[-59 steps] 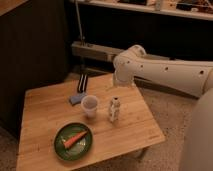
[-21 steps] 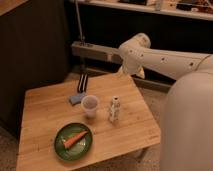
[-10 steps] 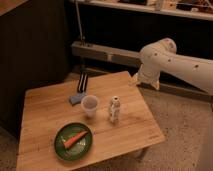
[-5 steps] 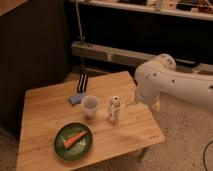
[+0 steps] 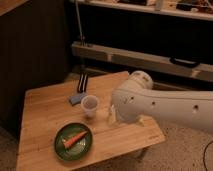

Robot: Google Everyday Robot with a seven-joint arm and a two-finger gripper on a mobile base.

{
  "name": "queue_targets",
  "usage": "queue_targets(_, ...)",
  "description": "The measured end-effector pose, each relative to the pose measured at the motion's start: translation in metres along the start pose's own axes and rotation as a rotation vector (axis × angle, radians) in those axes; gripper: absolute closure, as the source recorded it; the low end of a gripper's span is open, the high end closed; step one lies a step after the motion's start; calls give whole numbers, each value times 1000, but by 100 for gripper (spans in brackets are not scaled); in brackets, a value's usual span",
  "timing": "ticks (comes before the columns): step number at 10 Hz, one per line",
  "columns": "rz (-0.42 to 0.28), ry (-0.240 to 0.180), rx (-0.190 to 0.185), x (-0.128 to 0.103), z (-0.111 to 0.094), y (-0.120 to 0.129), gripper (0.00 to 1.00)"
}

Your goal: Move the arm in a circular motion

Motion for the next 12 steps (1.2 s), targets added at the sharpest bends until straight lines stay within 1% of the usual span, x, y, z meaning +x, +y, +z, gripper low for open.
queue_targets(1,-81,-27,-13,-18,1,35,20)
queue_targets(3,-171,-49,-22,-44,1,69,20)
queue_targets(5,-278,-63,-38,-76,1,113,20)
queue_targets(7,-352,-78,-52,-106,1,149,20)
queue_targets(8,-382,-89,-62,-132,2,165,20)
queue_targets(9,-400,-97,-70,-149,4,174,20)
queue_targets(10,-413,-108,-77,-172,7,178,20)
queue_targets(11,-417,-121,-83,-209,12,175,20)
queue_targets(12,-407,-132,-92,-235,16,167,20)
